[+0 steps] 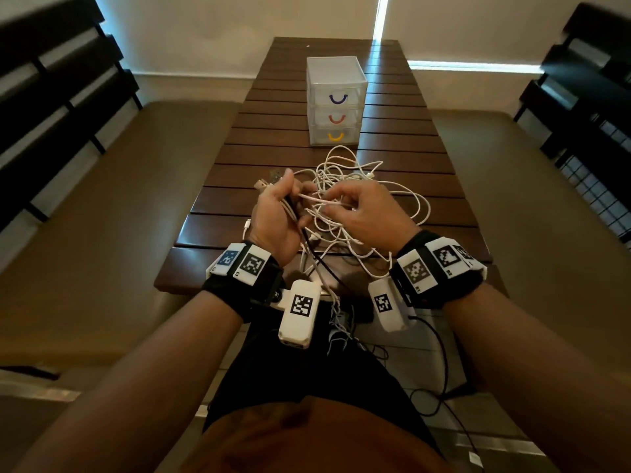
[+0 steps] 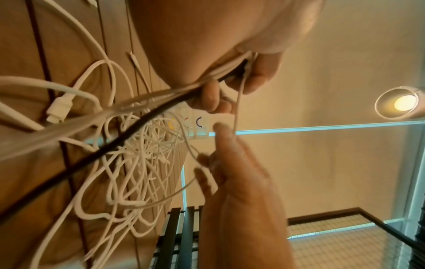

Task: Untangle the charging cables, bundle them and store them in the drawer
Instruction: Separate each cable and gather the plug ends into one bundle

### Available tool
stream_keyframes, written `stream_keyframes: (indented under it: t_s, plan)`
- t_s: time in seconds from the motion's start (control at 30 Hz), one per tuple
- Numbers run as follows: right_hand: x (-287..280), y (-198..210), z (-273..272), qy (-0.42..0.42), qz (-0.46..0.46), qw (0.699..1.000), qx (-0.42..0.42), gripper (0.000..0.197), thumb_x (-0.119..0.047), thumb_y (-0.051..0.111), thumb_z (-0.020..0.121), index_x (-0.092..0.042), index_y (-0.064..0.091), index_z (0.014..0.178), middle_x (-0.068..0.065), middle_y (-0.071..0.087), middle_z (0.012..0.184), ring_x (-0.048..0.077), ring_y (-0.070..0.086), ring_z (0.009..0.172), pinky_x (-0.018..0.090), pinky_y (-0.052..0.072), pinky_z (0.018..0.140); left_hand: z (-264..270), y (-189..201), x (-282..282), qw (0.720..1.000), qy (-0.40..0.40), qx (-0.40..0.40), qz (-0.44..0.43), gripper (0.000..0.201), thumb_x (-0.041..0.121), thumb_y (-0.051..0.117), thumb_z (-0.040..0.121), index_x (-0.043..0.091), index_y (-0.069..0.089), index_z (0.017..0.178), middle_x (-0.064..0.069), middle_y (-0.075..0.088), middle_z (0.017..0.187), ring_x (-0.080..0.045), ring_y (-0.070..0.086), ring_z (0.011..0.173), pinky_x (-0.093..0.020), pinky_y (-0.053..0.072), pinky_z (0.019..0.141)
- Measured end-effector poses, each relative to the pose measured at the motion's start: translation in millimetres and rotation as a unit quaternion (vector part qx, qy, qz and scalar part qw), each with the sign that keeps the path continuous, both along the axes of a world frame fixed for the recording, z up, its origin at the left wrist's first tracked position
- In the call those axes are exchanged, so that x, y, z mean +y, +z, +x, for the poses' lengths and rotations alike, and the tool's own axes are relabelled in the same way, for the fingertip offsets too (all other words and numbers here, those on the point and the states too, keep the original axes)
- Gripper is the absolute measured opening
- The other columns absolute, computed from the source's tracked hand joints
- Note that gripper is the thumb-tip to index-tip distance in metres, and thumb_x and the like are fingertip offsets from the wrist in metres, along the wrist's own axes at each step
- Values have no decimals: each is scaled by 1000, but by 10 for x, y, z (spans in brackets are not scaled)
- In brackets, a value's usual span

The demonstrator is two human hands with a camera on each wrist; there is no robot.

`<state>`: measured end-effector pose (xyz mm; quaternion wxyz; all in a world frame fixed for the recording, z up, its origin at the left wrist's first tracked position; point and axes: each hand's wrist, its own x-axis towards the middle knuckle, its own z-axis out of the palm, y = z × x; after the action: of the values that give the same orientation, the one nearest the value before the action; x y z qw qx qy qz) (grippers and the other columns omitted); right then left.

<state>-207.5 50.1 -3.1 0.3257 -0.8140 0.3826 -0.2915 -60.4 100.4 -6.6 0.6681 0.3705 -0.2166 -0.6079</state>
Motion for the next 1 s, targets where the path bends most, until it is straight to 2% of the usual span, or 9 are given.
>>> stream_keyframes:
  t_s: [0.07,0.13,0.2,0.3,0.43,0.63,0.77,0.87,1.0]
  plan:
    - [-102,-7,-47,-18,-9,1000,12,12,-25,68,88,-15,73,93,-1,62,71,5,52,60,28,44,58,40,41,-8,1000,-15,14,-15,44,33,36,101,14,42,62,-6,64,73,-22,61,75,-31,52,65]
    - [-194,-37,-60,-28,-18,999,16,13,-26,67,89,-14,72,88,-4,62,71,2,52,61,20,43,60,41,116,16,999,-22,17,-34,44,34,34,102,14,41,63,-7,61,66,-30,66,96,-45,50,92]
    - [-311,-101,-69,-49,-36,998,27,13,-22,66,89,-10,71,88,-5,58,76,3,52,66,10,38,60,18,203,58,998,-18,27,-58,45,35,33,102,14,40,64,-6,49,55,-33,68,96,-50,46,98]
    - [-530,-235,-152,-105,-50,989,91,16,-16,62,91,-5,73,92,9,55,91,18,51,85,21,40,72,39,328,91,996,-27,55,-67,45,41,33,102,17,35,63,1,34,44,-19,59,52,-35,57,67]
    - [-738,-190,-236,-137,-66,978,140,22,-32,62,92,-18,77,99,10,59,85,26,56,86,25,40,70,167,350,115,991,-99,64,-56,44,43,31,101,17,46,69,9,29,40,-1,26,28,-13,27,31]
    - [-769,347,-115,-64,-8,997,49,17,-28,59,94,-25,76,91,-17,67,63,-6,55,54,11,39,54,213,199,51,996,-90,13,13,22,7,38,97,15,58,101,8,36,49,-2,24,27,-12,20,27]
    - [-605,628,-173,49,43,997,-29,17,-29,57,96,-30,73,89,2,71,84,6,60,64,21,47,57,47,194,-49,994,-62,-72,50,23,3,43,97,14,59,110,9,51,50,0,29,31,-12,19,30]
    - [-472,805,-243,149,33,985,-79,25,-18,50,99,-4,67,110,16,67,96,2,65,68,13,49,60,-148,186,-117,988,-69,-130,37,27,5,54,94,16,62,117,10,46,57,-1,28,39,-14,21,33]
    - [-359,910,-280,207,14,965,-161,26,-10,47,98,-5,58,121,5,67,98,13,68,73,25,54,62,-377,123,-231,984,-43,-169,39,6,15,64,91,21,67,91,11,39,51,-4,25,40,-16,20,36]
